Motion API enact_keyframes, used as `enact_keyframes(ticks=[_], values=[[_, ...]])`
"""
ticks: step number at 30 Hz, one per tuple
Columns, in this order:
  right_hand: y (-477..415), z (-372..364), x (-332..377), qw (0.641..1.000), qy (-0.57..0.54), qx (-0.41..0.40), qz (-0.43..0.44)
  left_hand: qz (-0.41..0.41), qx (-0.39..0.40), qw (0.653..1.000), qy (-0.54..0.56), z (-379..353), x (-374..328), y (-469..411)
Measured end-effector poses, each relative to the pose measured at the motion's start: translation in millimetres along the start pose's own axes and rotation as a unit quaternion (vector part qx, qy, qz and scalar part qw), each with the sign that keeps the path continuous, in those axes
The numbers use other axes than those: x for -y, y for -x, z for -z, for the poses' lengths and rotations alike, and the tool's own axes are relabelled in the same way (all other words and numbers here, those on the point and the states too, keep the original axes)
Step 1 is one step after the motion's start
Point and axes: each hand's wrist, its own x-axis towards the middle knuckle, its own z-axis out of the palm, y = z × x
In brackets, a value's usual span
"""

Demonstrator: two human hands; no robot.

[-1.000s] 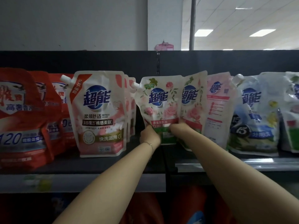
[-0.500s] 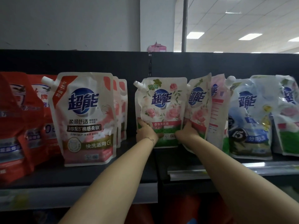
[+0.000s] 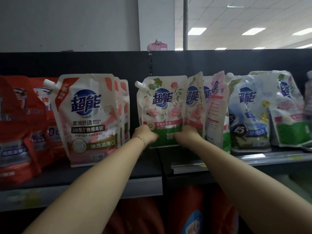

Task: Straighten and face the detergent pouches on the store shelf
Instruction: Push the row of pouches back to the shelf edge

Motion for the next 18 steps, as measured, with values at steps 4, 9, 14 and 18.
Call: enact_keyframes(ticks=[4, 9, 14, 18], values=[[13, 18, -13, 0.995, 0.076, -0.067, 0.003, -0.065, 0.002, 0.998, 0.005, -8, -5, 18], [26, 44, -29, 0.992, 0.043, -0.115, -0.028, -0.145, 0.016, 0.989, -0.030, -8, -10, 38], [31, 53, -35, 0.987, 0.035, -0.158, -0.011, -0.167, 0.008, 0.981, -0.098, -6, 1, 51], [27, 47, -35, 0.988, 0.041, -0.151, 0.007, -0.182, -0.001, 0.974, -0.134, -4, 12, 58]])
